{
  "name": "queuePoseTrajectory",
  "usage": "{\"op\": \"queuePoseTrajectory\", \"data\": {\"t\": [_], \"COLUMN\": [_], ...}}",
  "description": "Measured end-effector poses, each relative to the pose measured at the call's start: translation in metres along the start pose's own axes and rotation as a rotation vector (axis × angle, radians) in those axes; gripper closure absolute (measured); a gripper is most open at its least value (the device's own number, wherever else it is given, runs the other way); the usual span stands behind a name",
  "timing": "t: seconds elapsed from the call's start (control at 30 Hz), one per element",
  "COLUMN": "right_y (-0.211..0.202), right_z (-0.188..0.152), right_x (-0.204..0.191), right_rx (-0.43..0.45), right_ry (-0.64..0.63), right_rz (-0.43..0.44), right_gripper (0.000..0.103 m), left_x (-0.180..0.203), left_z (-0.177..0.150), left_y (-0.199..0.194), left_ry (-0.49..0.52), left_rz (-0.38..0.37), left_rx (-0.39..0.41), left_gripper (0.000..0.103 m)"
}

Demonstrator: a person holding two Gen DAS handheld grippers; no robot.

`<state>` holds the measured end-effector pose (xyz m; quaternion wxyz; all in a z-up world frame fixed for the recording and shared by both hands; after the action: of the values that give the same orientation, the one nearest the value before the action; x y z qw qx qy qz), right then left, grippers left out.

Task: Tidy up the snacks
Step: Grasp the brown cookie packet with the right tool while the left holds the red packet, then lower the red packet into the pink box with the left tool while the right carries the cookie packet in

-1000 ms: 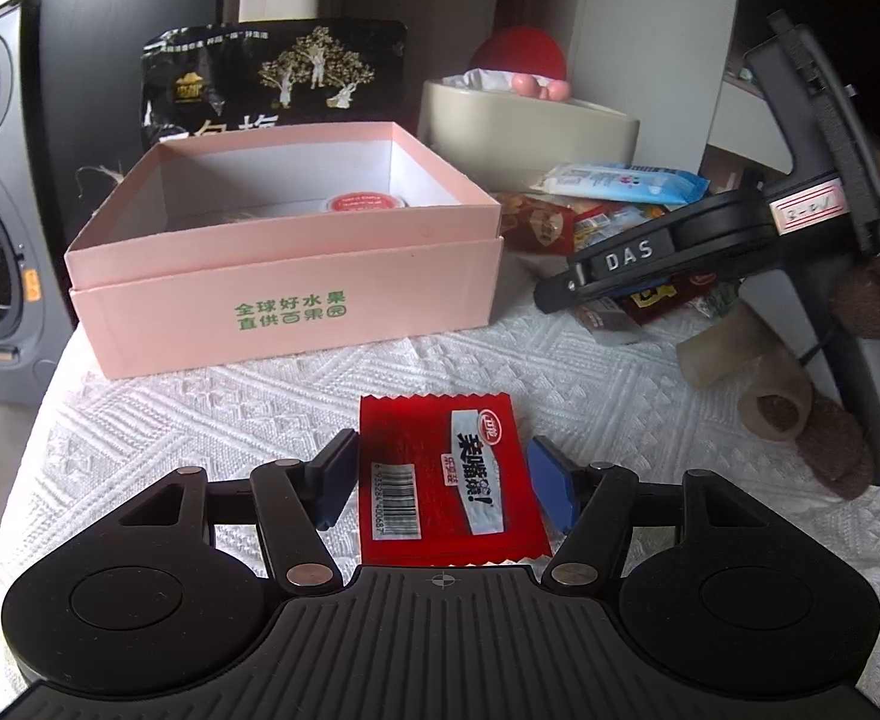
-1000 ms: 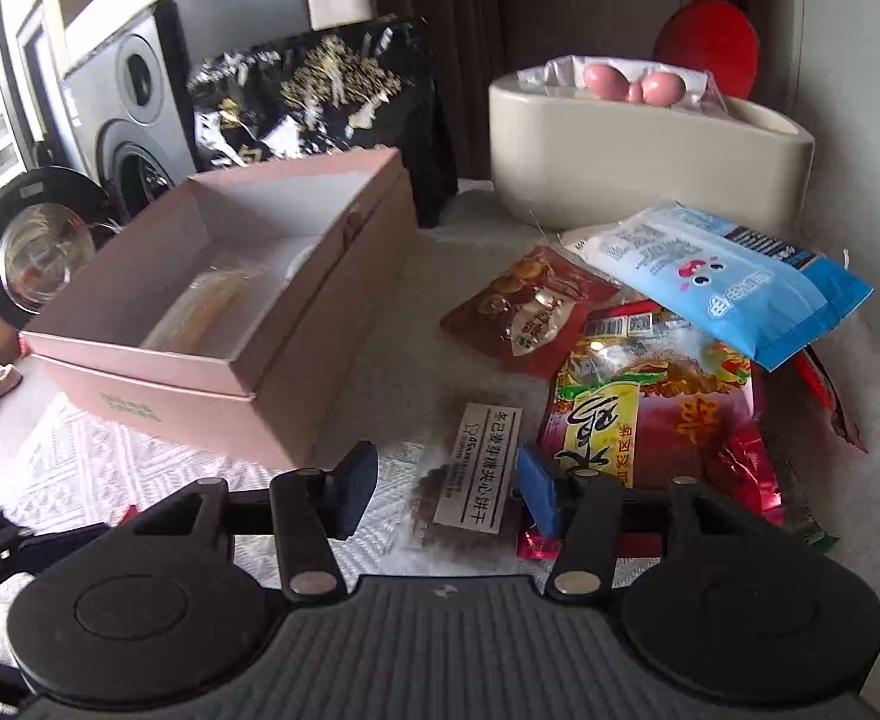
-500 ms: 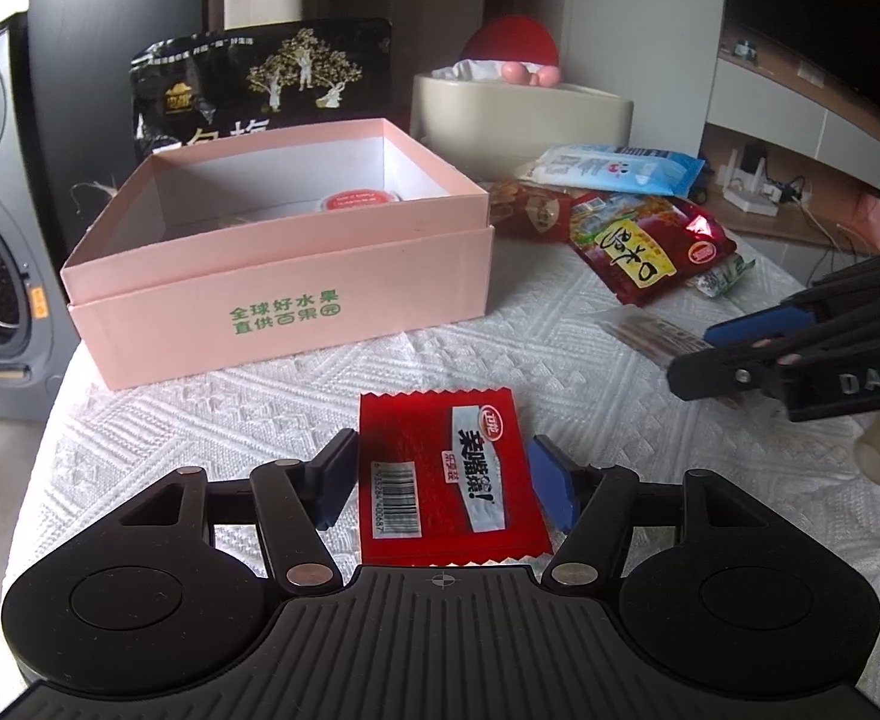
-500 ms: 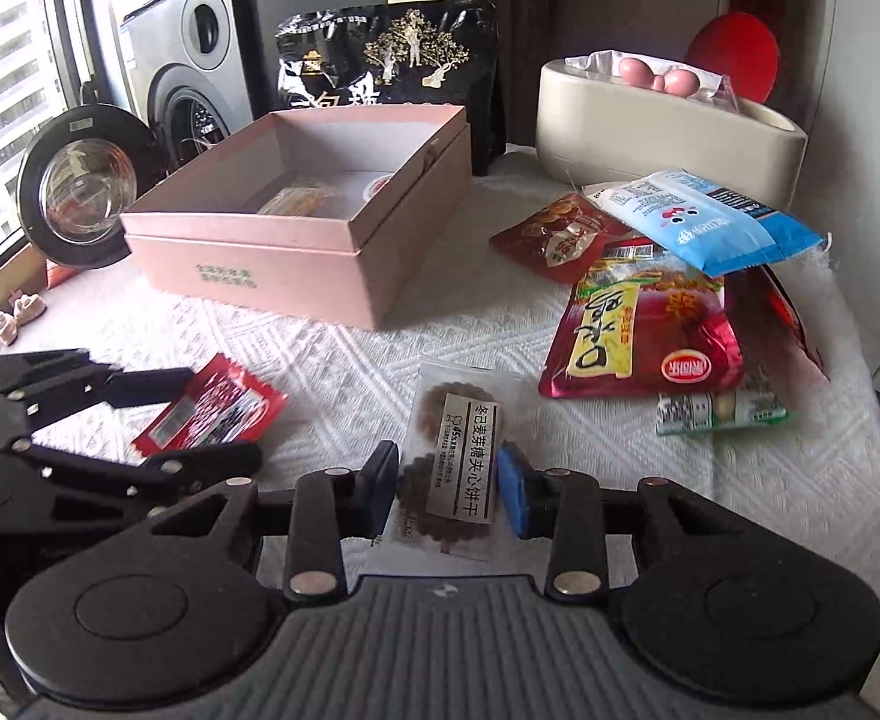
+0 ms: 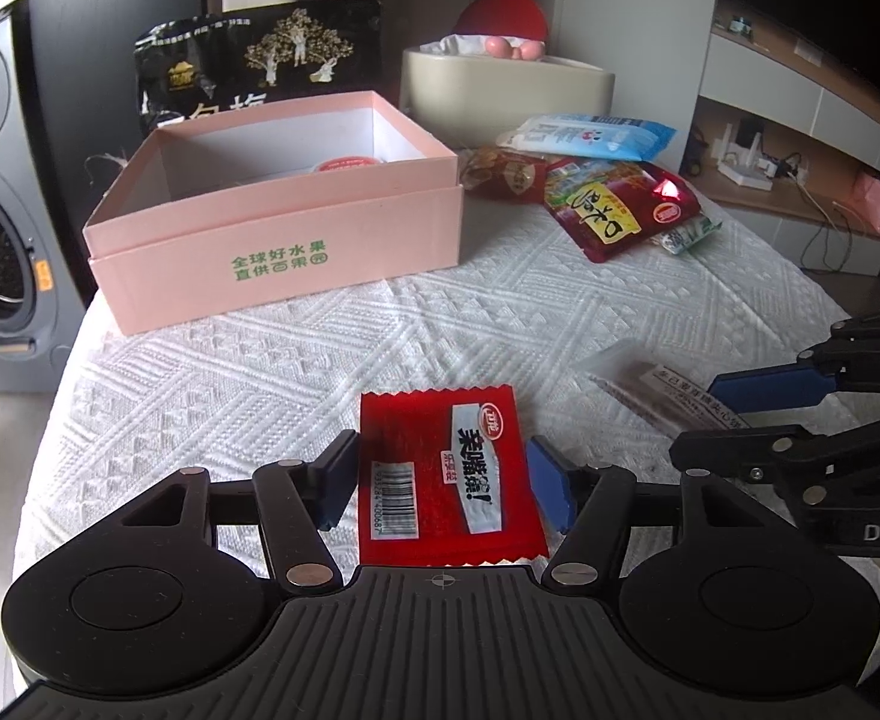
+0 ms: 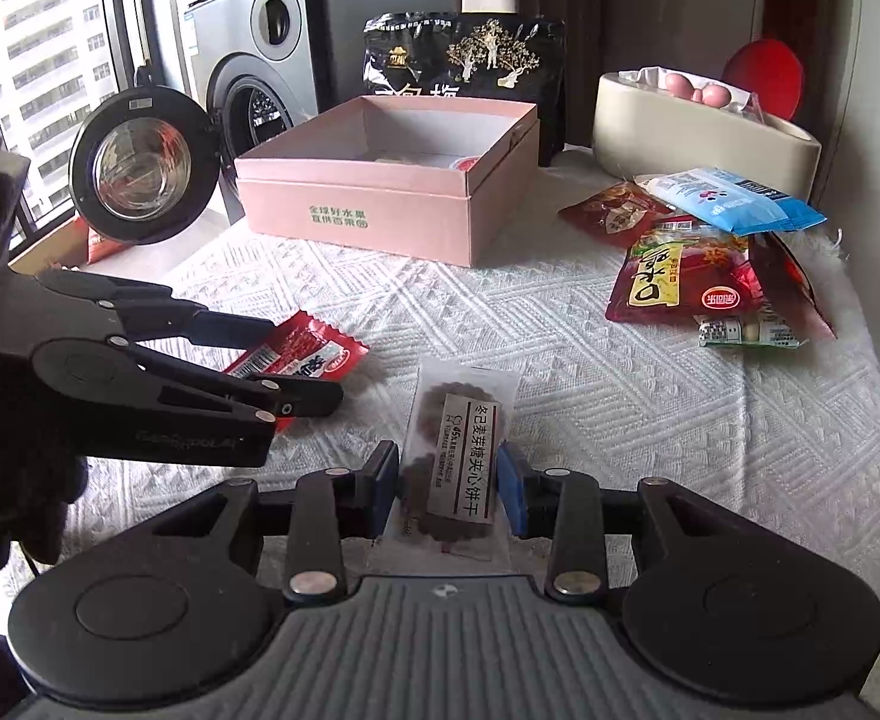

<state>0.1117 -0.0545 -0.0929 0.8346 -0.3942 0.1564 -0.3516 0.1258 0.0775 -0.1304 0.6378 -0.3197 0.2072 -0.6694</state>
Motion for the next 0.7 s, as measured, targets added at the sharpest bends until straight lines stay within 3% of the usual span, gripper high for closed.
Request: {"op": "queuePoseTrajectory", "data": {"t": [0.37, 0.57, 0.6, 0.63, 0.7], "right_y": [0.013, 0.008, 0.005, 0.001, -0.008], "right_z": [-0.003, 0.005, 0.008, 0.014, 0.036], "right_x": [0.004, -0.002, -0.002, -0.001, 0.003], "right_rx": [0.004, 0.008, 0.011, 0.021, 0.060], "right_ry": [0.061, 0.021, 0.019, 0.015, 0.009], "right_rz": [0.020, 0.066, 0.077, 0.087, 0.097], "right_gripper": [0.052, 0.066, 0.067, 0.067, 0.067], "left_x": [0.002, -0.002, -0.004, -0.006, -0.016], "left_z": [-0.007, -0.006, -0.004, 0.000, 0.020], "left_y": [-0.005, -0.011, -0.014, -0.018, -0.028], "left_ry": [0.035, 0.004, -0.020, -0.040, -0.088], "left_rz": [-0.011, -0.042, -0.055, -0.069, -0.086], "left_rx": [0.013, 0.025, 0.031, 0.043, 0.076], "left_gripper": [0.035, 0.037, 0.042, 0.053, 0.056]}}
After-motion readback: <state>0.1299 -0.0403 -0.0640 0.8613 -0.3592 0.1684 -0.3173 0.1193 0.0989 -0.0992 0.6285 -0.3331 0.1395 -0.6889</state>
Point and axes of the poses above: each gripper's, at about its wrist camera, not at the fingertips, and y roughly the way its jaws point, x to its right, z to its top, the point moved 10 cm from there along y, roughly the way its jaws point, and after that the axes turned 9 degrees about -y, right-handed, at the moved point
